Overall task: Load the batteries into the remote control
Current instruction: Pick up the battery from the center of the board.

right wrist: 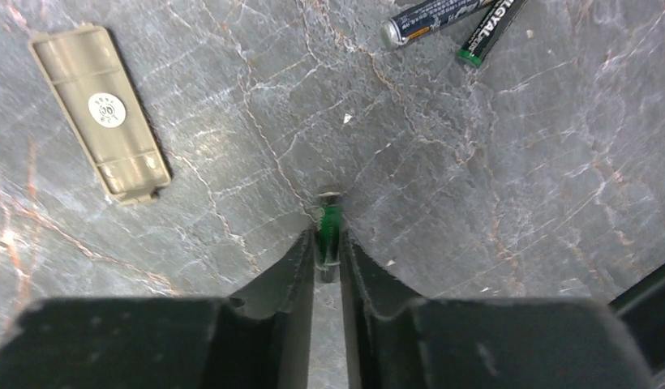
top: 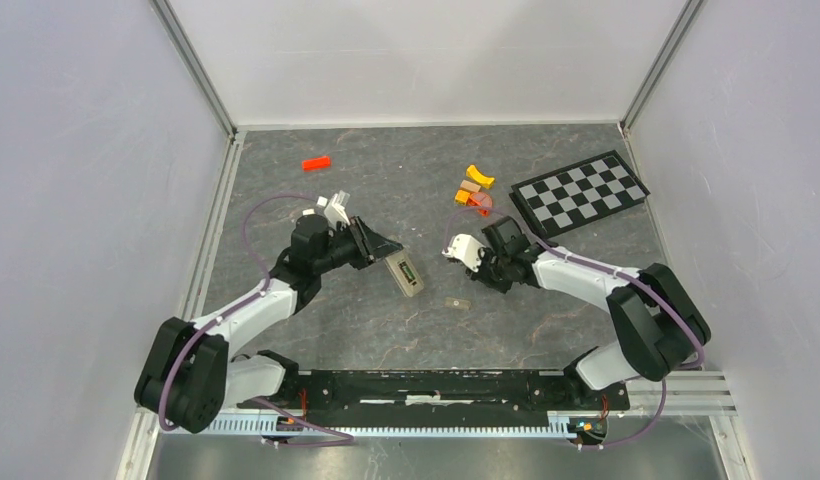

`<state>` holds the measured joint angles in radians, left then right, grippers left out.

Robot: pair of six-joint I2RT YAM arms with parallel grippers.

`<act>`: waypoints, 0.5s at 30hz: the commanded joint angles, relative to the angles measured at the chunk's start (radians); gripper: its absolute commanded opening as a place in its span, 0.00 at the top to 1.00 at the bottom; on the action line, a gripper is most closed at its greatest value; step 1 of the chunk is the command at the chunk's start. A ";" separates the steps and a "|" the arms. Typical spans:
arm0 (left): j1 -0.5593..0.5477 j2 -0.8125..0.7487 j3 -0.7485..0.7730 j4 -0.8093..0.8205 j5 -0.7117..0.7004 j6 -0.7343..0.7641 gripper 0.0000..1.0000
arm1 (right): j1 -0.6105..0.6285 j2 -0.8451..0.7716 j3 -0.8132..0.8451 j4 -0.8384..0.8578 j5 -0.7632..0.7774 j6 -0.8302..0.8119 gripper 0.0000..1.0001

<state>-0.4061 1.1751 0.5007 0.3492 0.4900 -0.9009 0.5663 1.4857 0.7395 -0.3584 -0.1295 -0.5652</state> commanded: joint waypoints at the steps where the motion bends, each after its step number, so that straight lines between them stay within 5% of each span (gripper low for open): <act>1: -0.001 0.022 0.014 0.108 0.000 -0.060 0.98 | 0.005 0.046 -0.035 -0.019 0.051 0.055 0.85; 15: -0.059 0.209 0.059 0.233 -0.028 -0.099 0.98 | 0.004 0.059 0.098 -0.046 0.080 0.345 0.96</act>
<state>-0.4412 1.3247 0.5079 0.4557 0.4717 -0.9508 0.5724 1.5696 0.8352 -0.3874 -0.0410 -0.3569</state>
